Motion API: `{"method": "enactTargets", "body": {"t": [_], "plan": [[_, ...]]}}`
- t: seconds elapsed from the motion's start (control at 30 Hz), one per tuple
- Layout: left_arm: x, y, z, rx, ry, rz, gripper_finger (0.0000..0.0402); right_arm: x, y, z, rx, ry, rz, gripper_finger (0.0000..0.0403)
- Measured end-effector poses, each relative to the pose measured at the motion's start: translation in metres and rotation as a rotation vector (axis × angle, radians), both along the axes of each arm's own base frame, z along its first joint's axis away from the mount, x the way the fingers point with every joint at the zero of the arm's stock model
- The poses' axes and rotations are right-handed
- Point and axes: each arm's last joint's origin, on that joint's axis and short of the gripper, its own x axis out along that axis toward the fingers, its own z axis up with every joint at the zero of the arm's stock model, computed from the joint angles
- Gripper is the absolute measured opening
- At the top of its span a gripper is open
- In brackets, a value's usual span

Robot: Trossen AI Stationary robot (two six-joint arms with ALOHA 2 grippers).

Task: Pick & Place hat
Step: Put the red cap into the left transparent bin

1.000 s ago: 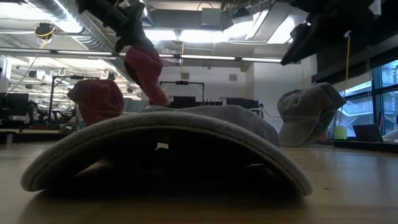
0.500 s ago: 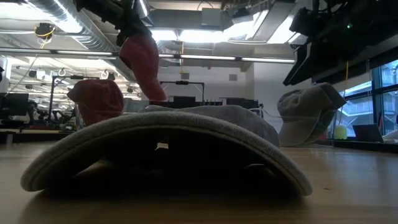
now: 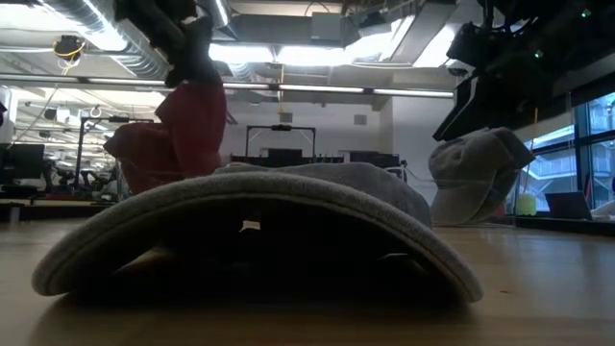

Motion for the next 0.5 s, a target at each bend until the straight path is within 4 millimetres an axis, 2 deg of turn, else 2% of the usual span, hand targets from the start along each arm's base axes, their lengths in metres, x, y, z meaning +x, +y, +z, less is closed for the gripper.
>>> {"method": "enactTargets", "body": {"t": [0.27,0.5], "plan": [[0.000,0.009,-0.023,-0.034,0.233,0.088,0.0024,0.000,0.000,0.000,0.002,-0.007,-0.001,0.0271],[0.001,0.014,-0.030,-0.049,0.287,0.152,0.0024,0.000,0.000,0.000,0.001,-0.007,-0.002,0.0271]]}}
